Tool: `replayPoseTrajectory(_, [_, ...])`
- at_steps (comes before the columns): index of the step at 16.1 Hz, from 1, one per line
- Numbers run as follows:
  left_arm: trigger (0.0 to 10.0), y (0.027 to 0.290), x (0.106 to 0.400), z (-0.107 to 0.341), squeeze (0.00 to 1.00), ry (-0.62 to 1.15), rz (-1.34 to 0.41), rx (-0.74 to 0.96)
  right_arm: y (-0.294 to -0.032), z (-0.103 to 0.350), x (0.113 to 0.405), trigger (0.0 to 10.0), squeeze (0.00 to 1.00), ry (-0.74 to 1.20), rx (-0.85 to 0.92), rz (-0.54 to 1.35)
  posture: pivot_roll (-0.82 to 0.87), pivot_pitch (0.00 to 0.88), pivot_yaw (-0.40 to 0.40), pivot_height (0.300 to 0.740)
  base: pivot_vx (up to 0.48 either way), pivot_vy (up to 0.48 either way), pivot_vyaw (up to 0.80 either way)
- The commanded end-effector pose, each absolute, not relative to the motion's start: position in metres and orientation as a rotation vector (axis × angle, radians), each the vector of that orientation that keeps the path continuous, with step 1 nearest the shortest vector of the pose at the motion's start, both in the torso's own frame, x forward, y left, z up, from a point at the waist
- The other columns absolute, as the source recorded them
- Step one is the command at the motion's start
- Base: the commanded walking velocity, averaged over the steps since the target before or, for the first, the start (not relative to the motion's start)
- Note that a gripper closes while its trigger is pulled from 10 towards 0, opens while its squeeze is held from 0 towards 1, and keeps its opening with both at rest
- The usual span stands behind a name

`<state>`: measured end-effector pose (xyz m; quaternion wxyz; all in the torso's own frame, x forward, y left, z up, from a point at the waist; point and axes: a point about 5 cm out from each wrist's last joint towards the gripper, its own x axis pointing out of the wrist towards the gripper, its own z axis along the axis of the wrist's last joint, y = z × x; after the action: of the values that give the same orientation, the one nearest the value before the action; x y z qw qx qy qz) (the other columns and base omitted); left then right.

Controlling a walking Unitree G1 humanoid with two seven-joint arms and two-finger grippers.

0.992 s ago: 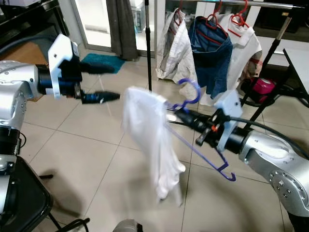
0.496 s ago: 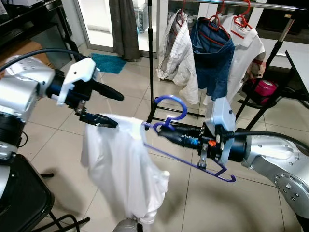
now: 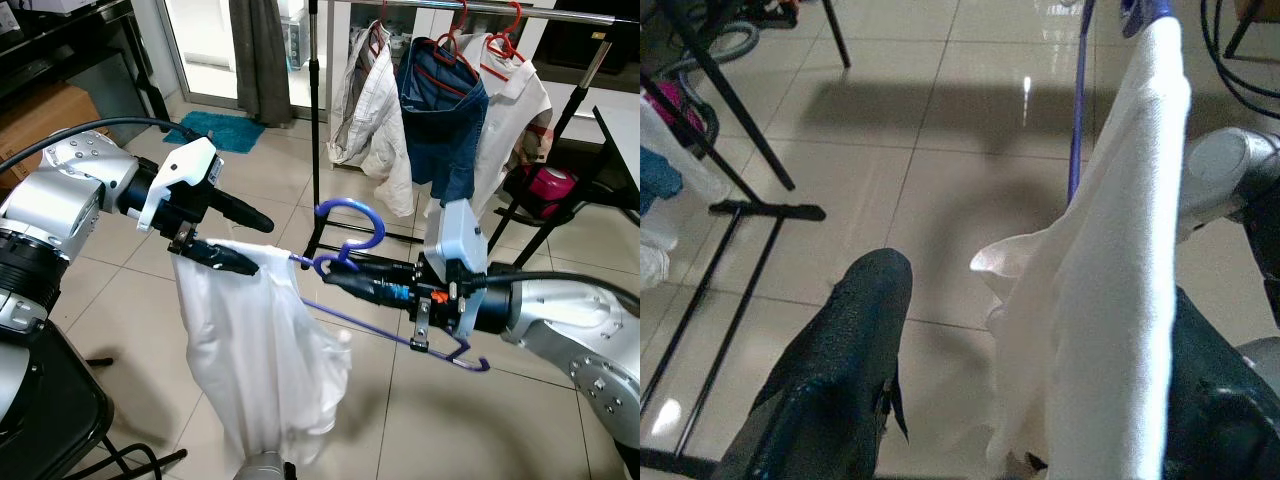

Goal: Hang hanger

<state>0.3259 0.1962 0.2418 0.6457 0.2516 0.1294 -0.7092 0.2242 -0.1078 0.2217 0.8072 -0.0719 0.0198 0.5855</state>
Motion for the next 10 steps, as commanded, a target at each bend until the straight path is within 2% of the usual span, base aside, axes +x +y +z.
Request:
replayPoseTrajectory(1, [0.0,0.1946,0.3248,0.2447,0.0,0.289,-1.631,0.601,-0.1058,0.2263,0.2245,0.0,0.0,0.017,-0.162,1.265,0.06,0.0,0.045,0.74,0.0,0.0,0.0])
replayPoseTrajectory(10, [0.0,0.1881,0.3177,0.247,0.0,0.313,-1.691,0.585,-0.1066,0.2262,0.2293,0.0,0.0,0.016,-0.168,1.278,0.06,0.0,0.041,0.74,0.0,0.0,0.0])
